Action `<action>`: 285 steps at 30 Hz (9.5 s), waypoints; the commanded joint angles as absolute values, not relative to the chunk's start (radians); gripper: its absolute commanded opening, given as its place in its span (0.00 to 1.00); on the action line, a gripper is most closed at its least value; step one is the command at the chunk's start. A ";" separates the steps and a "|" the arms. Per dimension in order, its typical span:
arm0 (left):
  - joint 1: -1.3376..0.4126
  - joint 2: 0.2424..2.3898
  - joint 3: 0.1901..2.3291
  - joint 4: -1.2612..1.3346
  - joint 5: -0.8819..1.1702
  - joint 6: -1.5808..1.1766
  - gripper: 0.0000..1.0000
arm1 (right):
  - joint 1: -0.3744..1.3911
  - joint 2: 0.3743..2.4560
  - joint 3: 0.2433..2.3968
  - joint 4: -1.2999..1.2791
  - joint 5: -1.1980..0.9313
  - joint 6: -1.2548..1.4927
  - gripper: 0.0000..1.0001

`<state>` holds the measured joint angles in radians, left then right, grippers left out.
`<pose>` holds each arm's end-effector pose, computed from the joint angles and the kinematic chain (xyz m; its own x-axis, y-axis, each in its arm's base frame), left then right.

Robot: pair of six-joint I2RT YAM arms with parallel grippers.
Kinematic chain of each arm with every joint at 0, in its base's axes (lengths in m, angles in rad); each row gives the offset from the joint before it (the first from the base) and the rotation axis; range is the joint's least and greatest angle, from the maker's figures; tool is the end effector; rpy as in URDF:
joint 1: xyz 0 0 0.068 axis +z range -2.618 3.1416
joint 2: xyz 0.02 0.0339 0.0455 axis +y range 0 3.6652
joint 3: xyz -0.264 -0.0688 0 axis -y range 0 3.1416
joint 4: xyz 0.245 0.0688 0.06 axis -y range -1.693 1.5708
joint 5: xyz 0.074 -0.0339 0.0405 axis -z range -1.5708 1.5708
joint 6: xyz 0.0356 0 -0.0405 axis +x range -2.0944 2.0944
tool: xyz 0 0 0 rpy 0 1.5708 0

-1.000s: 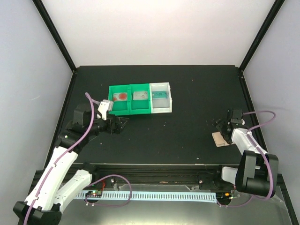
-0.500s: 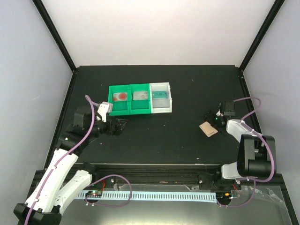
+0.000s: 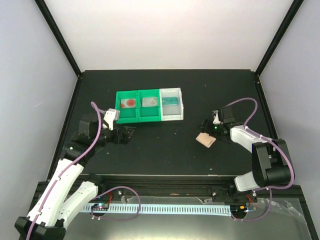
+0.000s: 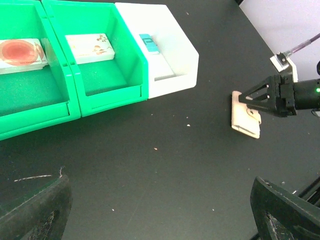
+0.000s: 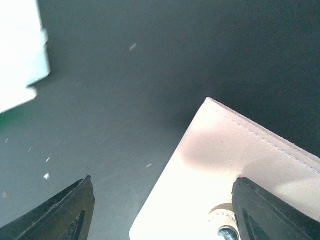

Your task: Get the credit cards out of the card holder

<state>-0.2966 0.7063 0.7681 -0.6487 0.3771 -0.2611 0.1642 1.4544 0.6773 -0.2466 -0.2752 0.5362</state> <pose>0.1388 -0.0561 0.3005 -0.6575 -0.0500 -0.7518 0.4091 0.8142 -0.4120 0.2573 0.0524 0.1542 -0.8759 0.3532 -0.3286 0.1753 0.8676 0.4653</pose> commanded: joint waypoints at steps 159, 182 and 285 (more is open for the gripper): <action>-0.539 0.580 0.391 -0.044 0.589 -0.917 0.02 | 1.088 1.327 0.909 -0.250 -0.137 0.807 0.49; -0.539 0.611 0.392 -0.051 0.605 -0.934 0.02 | 1.100 1.454 0.985 -0.390 0.025 0.770 0.41; -0.541 0.996 0.289 -0.048 0.562 -0.799 0.70 | 1.040 1.346 0.626 0.141 -0.215 0.782 0.01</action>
